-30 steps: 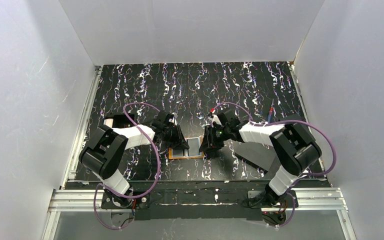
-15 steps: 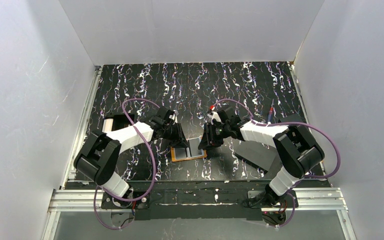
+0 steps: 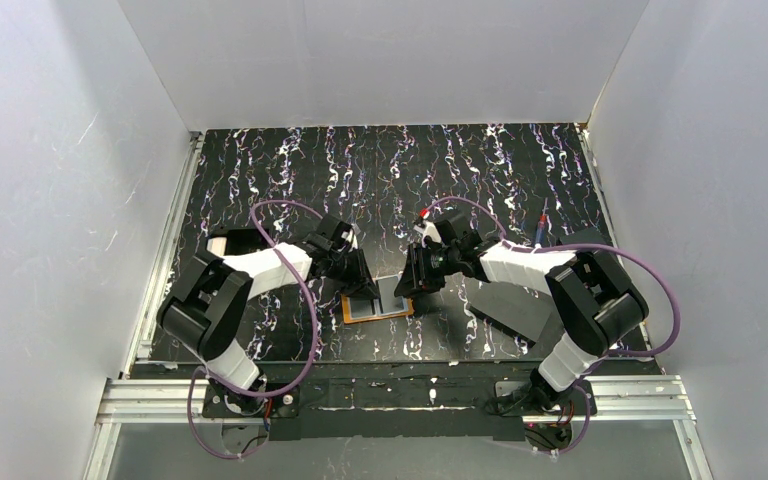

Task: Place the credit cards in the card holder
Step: Insert the credit card into the card holder.

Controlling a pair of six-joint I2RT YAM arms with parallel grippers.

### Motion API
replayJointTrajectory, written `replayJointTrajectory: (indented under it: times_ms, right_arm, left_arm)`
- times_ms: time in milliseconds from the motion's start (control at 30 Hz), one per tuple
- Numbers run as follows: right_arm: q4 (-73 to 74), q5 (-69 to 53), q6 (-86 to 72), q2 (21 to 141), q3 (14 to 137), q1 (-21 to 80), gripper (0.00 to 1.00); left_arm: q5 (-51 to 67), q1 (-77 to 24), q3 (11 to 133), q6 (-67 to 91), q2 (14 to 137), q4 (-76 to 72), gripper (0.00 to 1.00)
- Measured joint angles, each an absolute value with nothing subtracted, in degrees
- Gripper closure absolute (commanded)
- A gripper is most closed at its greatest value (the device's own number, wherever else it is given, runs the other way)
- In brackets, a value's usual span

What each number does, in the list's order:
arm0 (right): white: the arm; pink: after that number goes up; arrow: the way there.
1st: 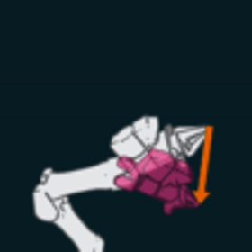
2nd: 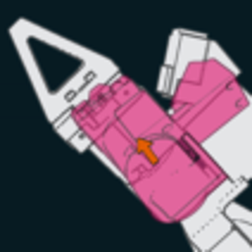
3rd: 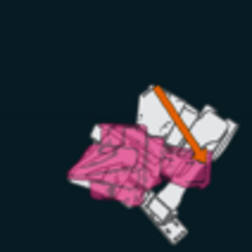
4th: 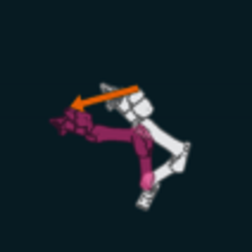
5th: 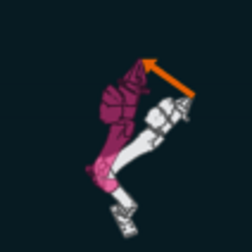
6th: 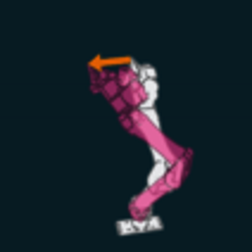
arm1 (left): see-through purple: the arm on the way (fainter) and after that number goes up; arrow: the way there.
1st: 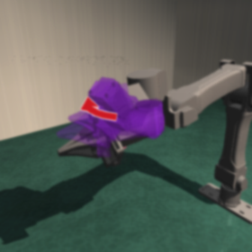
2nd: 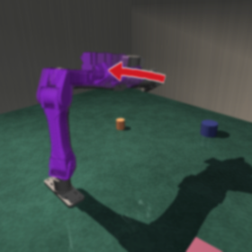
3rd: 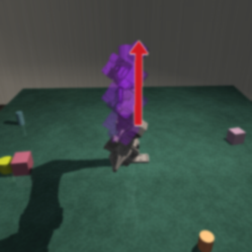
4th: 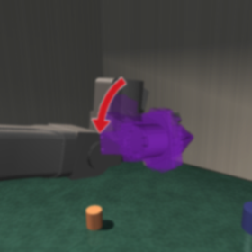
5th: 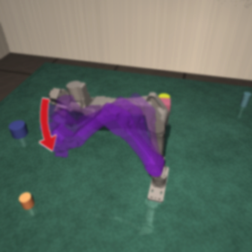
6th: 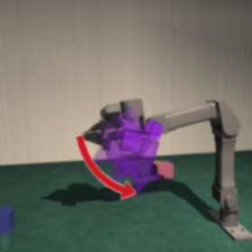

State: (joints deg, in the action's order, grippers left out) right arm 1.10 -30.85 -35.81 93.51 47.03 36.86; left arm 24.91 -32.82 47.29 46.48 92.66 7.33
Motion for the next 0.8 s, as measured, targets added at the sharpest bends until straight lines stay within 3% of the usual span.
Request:
replayJointTrajectory:
  times_ms: [800]
  right_arm:
    - [1.58, -29.26, -35.03, 95.20, 46.15, 36.82, 0.52]
  left_arm:
    - [26.48, -32.73, 46.87, 46.50, 98.06, 2.83, 0.99]
